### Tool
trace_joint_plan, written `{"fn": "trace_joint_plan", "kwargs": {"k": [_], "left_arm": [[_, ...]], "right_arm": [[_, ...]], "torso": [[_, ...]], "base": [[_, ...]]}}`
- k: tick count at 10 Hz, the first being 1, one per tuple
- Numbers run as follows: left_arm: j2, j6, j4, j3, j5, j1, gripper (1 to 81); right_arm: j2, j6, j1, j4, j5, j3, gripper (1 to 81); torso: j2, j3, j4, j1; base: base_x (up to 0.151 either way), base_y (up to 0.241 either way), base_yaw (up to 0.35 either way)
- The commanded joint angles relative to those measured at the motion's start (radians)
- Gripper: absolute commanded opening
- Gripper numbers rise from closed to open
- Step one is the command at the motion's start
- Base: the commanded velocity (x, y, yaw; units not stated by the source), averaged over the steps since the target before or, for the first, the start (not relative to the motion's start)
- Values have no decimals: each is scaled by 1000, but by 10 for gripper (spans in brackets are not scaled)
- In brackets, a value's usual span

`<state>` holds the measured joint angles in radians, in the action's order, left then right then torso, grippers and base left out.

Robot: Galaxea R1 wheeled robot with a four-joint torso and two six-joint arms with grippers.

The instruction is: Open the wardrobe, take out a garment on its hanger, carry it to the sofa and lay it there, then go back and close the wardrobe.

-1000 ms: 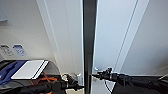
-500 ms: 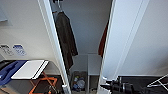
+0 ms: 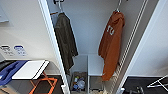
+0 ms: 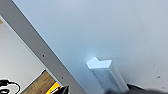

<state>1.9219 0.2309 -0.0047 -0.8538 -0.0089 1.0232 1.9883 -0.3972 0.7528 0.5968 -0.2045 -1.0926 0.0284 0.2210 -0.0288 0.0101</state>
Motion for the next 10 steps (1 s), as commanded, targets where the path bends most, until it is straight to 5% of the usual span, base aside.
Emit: {"fn": "trace_joint_plan", "kwargs": {"k": [1,4,7,10], "left_arm": [[-158,4,144,62,-200,107,811],[-49,-10,67,-113,-396,248,811],[161,-28,20,-406,-395,304,811],[321,-47,-24,-614,-378,329,811]], "right_arm": [[-216,-57,150,93,-47,183,811],[-258,-135,285,-47,-101,-34,811],[-69,-161,415,-205,-98,-351,811],[95,-161,504,-223,-84,-510,811]], "torso": [[0,0,0,0],[0,-1,0,0],[1,-1,0,-2],[3,-2,0,-4]], "base": [[0,0,0],[0,0,0],[0,0,0],[0,0,0]]}}
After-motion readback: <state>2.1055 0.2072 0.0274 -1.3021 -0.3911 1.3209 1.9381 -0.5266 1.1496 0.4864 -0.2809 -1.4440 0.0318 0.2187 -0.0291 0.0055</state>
